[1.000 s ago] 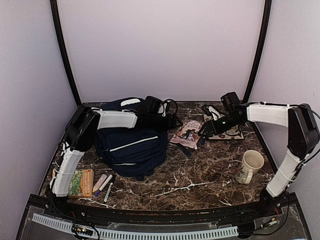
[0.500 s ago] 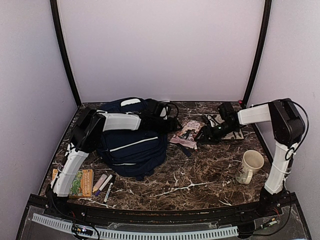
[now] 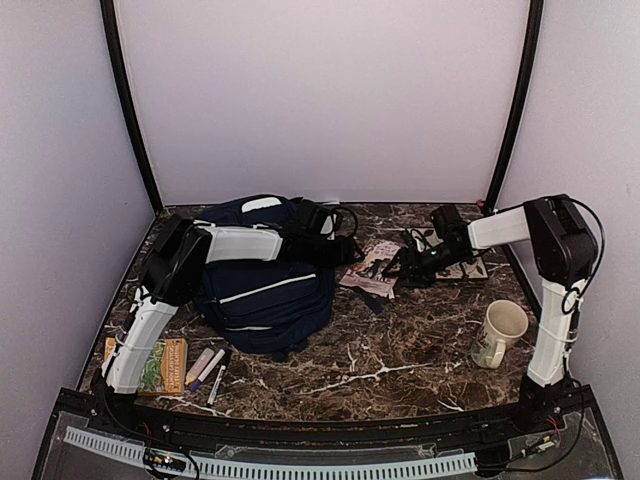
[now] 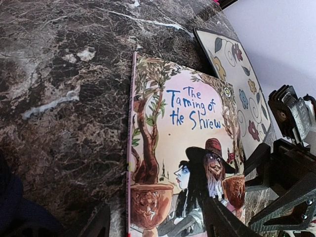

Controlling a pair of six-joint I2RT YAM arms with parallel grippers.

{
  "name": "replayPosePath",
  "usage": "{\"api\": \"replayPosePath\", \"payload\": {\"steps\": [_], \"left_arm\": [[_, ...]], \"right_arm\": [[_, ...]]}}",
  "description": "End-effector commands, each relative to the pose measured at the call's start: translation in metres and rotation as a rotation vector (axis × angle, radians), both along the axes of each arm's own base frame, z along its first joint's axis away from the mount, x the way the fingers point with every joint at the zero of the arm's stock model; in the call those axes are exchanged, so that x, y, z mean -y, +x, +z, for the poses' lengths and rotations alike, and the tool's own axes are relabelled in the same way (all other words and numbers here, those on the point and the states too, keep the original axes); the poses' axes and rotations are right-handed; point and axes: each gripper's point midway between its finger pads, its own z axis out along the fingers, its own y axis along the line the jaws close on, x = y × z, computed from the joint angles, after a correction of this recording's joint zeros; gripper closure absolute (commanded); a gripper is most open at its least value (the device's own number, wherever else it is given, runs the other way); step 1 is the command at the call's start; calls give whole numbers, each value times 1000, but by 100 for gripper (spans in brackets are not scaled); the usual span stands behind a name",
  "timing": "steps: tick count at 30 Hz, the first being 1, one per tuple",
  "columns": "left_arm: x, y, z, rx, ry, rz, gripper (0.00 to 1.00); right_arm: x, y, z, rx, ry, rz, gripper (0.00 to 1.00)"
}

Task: Pack the student bag
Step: Pick up the book from the center of the board.

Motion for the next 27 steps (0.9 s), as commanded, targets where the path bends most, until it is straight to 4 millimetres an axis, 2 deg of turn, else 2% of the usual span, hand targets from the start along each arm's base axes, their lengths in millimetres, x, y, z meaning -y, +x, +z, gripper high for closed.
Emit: {"api": "replayPosePath", "payload": {"steps": [1, 4, 7, 18, 27], "left_arm": [[-13, -15, -39, -86, 93, -4, 32], [-13, -16, -40, -90, 97, -5, 32], [-14, -18, -41, -95, 102, -8, 32], [-12, -21, -41, -97, 102, -23, 33], [-11, -26, -40, -97, 87, -38, 34]], "right_arm": [[-8, 7, -5, -48, 38, -25, 31], [-12, 9, -5, -69, 70, -30, 31], [-18, 13, 4, -67, 118, -39, 32], [-24, 42, 63, 106, 223, -99, 42], [-32, 72, 60, 101, 240, -127, 45]]}}
